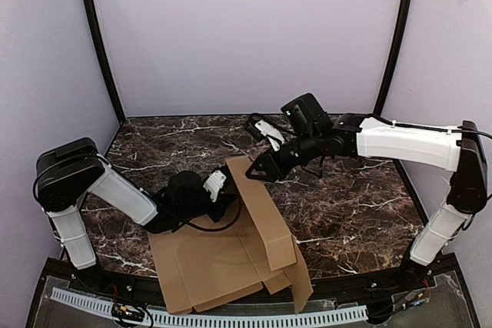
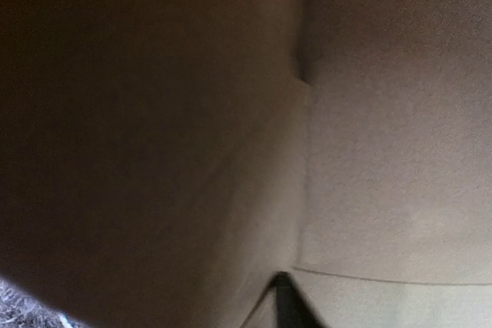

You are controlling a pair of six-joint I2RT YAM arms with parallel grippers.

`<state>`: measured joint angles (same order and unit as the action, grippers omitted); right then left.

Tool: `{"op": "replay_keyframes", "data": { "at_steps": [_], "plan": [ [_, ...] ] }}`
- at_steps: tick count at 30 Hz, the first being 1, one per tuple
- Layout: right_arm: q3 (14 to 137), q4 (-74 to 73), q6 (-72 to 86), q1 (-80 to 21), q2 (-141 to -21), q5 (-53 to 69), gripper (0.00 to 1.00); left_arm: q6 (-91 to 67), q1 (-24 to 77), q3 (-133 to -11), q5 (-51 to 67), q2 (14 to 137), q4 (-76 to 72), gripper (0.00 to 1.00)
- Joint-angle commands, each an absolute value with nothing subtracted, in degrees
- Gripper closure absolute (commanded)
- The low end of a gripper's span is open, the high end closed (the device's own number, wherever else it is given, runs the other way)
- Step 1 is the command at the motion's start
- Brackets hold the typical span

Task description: Fold the paper box

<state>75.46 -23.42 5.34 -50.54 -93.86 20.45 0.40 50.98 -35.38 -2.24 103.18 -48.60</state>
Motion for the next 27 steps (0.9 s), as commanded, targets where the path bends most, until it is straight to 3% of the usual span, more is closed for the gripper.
{"op": "replay_keyframes", "data": {
  "at_steps": [1, 2, 4, 15, 21, 27],
  "plan": [
    [72.0, -28.3, 6.4, -51.7, -95.9, 18.6, 0.59, -1.1, 50.8, -34.6, -7.0, 105.4, -53.5, 0.91],
    [71.7, -28.2, 6.5, -51.7, -95.7, 18.6, 0.59, -0.9, 50.8, -34.2, -7.5, 105.8, -54.8, 0.97],
    [71.3, -28.2, 6.7, -51.8, -95.7, 18.5, 0.59, -0.4, 50.9, -33.4, -8.1, 106.2, -57.2, 0.99],
    [70.6, -28.2, 6.9, -52.0, -94.9, 19.0, 0.59, -1.6, 50.9, -31.4, -8.4, 106.8, -61.2, 0.99],
    [69.6, -27.8, 7.0, -52.1, -94.7, 19.2, 0.60, -1.4, 50.9, -30.5, -9.2, 106.8, -62.6, 0.78],
    [69.0, -27.5, 6.9, -52.1, -94.4, 19.2, 0.60, -1.7, 50.8, -28.1, -8.3, 106.4, -64.9, 0.69]
  ]
}}
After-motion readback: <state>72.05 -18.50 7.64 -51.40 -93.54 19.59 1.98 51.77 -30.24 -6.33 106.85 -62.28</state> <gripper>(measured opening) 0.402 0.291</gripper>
